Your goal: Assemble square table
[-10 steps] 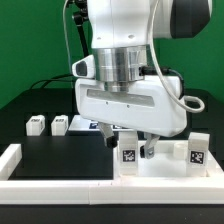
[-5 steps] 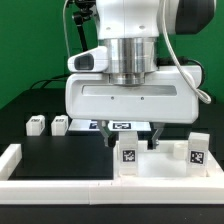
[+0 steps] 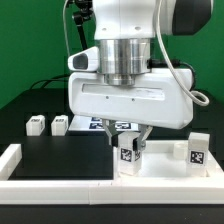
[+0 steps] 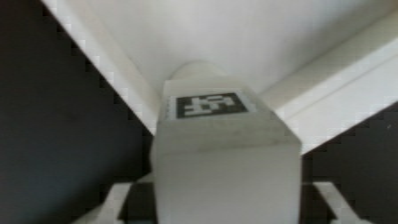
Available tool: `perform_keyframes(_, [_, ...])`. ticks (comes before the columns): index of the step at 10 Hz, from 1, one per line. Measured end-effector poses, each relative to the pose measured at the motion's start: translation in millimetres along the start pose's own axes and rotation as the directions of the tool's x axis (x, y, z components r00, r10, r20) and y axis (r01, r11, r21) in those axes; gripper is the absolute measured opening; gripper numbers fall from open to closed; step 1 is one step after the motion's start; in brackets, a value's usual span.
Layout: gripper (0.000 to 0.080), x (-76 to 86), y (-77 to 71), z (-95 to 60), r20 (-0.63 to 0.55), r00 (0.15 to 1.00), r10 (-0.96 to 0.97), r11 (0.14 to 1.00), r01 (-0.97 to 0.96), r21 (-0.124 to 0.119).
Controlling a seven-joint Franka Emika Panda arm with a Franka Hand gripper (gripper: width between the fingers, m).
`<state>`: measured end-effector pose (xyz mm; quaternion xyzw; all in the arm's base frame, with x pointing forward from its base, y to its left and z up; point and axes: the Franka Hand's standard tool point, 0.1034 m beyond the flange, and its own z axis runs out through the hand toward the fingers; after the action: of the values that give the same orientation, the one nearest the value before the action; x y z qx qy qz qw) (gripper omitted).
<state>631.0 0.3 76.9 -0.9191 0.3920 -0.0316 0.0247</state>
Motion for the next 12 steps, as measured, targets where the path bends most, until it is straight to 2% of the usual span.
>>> perform_keyframes(2, [0.0294,-2.3,3.9,1.0,0.044,0.919,0.393,0.92,-0.393,-0.014])
perform_keyframes(3, [0.0294,0.6,2.7,1.7,0.073,0.842,0.534,0.845,-0.532,-0.043])
perform_keyframes(5, [0.0294,3.2,6.2,2.2,0.08,0.683,0.726,0.688,-0.723,-0.067])
perform_keyframes(6, [0.0294,3.8,7.4,2.4,0.078,0.675,0.734,0.679,-0.731,-0.068])
perform_keyframes(8, [0.0302,3.0,6.4,2.4,0.077,0.709,0.701,0.713,-0.698,-0.066])
perform_keyframes(9, [0.0483,2.1,3.6,1.2,0.076,0.856,0.511,0.86,-0.508,-0.052])
perform_keyframes(10, [0.0612,1.5,3.7,1.7,0.082,0.898,0.432,0.902,-0.43,-0.045])
perform_keyframes(12, [0.0638,2.1,4.5,1.9,0.085,0.942,0.324,0.946,-0.322,-0.036])
